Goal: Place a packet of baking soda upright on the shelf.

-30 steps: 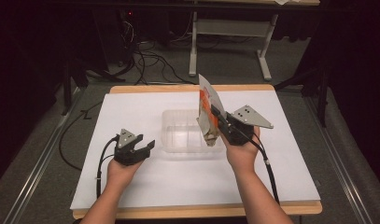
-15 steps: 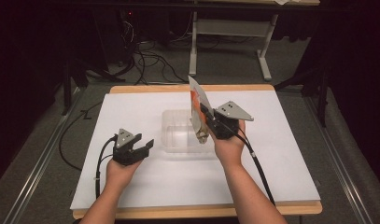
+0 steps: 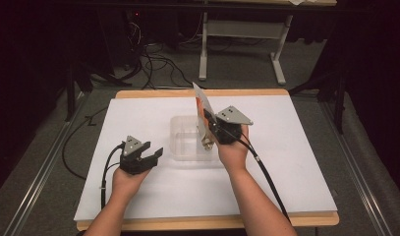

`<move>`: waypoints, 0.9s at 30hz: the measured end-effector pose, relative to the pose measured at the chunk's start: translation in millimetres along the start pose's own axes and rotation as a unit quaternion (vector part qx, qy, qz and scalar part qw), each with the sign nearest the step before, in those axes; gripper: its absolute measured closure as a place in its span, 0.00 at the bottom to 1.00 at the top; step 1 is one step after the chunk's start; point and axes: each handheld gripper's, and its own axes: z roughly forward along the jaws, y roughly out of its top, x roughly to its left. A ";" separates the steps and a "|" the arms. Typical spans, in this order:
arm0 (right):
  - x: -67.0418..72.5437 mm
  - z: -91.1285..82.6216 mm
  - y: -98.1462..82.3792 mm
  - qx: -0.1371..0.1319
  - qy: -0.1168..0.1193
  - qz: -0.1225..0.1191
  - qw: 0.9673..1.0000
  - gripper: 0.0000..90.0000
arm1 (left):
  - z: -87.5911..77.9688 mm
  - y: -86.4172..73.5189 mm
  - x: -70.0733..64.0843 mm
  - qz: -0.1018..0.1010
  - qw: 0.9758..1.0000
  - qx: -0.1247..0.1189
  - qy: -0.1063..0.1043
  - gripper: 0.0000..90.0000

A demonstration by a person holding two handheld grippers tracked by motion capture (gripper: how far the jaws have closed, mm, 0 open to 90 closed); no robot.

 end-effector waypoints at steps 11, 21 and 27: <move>5.2 7.1 -17.4 0.004 0.006 0.006 1.000 1.00 | 0.5 -0.3 -2.0 0.007 1.000 0.003 -0.004 0.48; 8.5 5.2 -23.8 0.002 0.006 0.019 1.000 1.00 | 1.3 -0.3 -3.3 0.009 1.000 0.005 -0.005 0.48; 9.8 2.3 -28.5 0.000 0.009 0.023 1.000 1.00 | 1.7 -0.4 -4.1 0.011 1.000 0.006 -0.007 0.48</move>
